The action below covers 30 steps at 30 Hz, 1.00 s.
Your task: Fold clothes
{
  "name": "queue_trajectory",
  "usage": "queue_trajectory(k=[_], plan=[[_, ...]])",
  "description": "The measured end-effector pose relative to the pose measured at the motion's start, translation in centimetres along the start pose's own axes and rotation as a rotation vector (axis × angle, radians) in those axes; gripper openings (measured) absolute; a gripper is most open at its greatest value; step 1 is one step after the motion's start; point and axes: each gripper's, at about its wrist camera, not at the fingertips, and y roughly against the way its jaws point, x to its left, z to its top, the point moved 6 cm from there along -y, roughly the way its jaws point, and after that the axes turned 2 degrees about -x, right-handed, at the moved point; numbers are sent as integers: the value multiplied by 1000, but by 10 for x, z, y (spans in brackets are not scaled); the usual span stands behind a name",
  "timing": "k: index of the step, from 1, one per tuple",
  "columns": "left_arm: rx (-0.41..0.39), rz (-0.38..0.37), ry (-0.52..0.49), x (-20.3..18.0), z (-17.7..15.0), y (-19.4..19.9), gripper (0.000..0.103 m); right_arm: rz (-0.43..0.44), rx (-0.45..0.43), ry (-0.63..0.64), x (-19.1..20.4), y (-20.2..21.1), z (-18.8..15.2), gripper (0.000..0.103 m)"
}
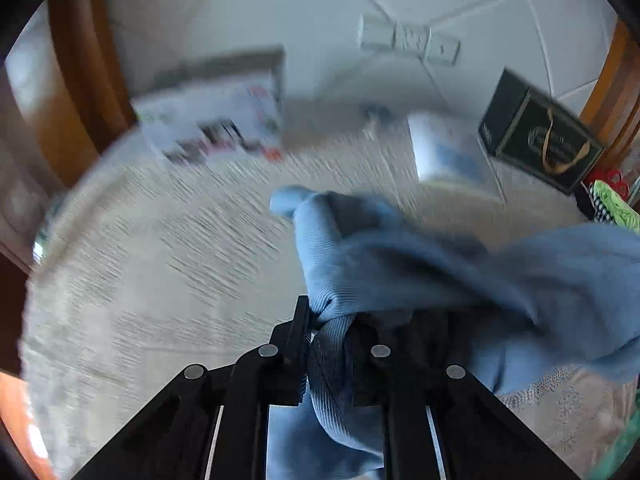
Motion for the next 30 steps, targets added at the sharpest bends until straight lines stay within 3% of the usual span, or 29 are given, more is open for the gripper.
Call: queue_trajectory(k=[6,11,14,15,16,17,18,19,21,25,27,30], plan=[[-122,43,-13,61,3,95,13,35,-189,-57,-40,113,41,18],[-150,36,-43,78,-9,144,14,147,-163,-102,-57,147,28,18],[-83,42,-82,65,-18,122,15,149,-81,-101,-55,127,12,19],[-47,49,-84,63,-20,103,19,153,-37,-102,-53,111,5,20],[-11,62,-90,61,-22,83,30,157,7,-104,-51,94,-1,21],[24,75,-95,58,-24,62,40,152,50,-105,-49,77,-9,29],[55,89,-102,58,-26,41,69,136,91,-107,-48,58,-17,45],[83,103,-111,59,-28,22,96,119,132,-109,-46,39,-26,52],[132,107,-104,64,-37,0,99,77,197,-128,-49,15,-44,69],[168,39,-70,77,-56,-4,99,116,252,-240,-70,3,-79,71],[172,42,-62,86,-58,-4,99,107,279,-278,-87,-1,-91,79],[185,49,-51,99,-53,-10,99,108,297,-329,-105,-9,-96,81]])
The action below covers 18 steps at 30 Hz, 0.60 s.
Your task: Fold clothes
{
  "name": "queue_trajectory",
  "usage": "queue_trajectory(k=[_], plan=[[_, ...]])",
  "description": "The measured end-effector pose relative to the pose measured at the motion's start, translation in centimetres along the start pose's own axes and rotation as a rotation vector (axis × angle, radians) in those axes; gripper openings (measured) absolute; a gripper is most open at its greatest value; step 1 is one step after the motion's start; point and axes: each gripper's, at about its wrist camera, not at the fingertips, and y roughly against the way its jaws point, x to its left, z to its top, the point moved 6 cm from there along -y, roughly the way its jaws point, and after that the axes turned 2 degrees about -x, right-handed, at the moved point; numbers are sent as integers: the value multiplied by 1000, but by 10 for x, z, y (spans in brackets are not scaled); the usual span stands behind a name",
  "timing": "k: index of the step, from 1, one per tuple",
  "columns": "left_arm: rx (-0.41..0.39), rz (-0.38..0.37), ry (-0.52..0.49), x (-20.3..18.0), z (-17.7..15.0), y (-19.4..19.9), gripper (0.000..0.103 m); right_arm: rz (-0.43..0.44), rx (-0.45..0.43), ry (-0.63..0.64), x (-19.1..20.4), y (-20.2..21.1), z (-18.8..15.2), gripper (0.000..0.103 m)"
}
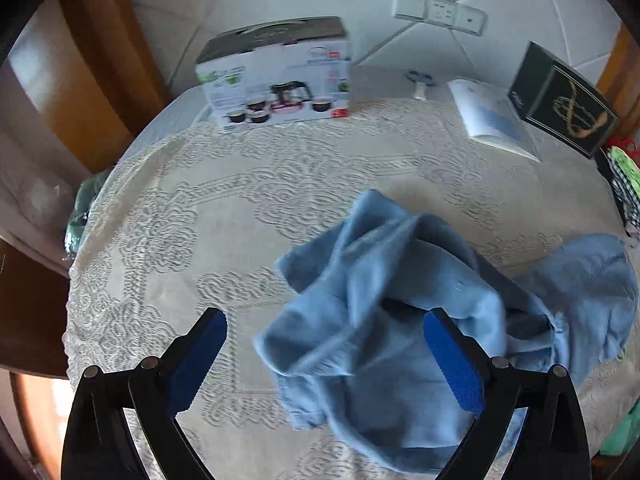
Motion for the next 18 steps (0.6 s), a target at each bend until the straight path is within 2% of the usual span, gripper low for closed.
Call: queue_trajectory(k=[2,4,5,12,18], plan=[[14,-9,-2,5,5,-5,99,15,8,-28,-7,-5,7,83],[31,-25,-15,2,5,-14,100,14,20,-36,-9,-12,14,91],[42,-33,-29,-1,5,-18,100,8,25,-31,-8,-17,19,102],[96,-41,-109,-31,-4,-61,100,-6,87,-15,6,-68,53,103],[103,6,-151,-43,3,-95,100,-24,173,7,23,-128,72,103]])
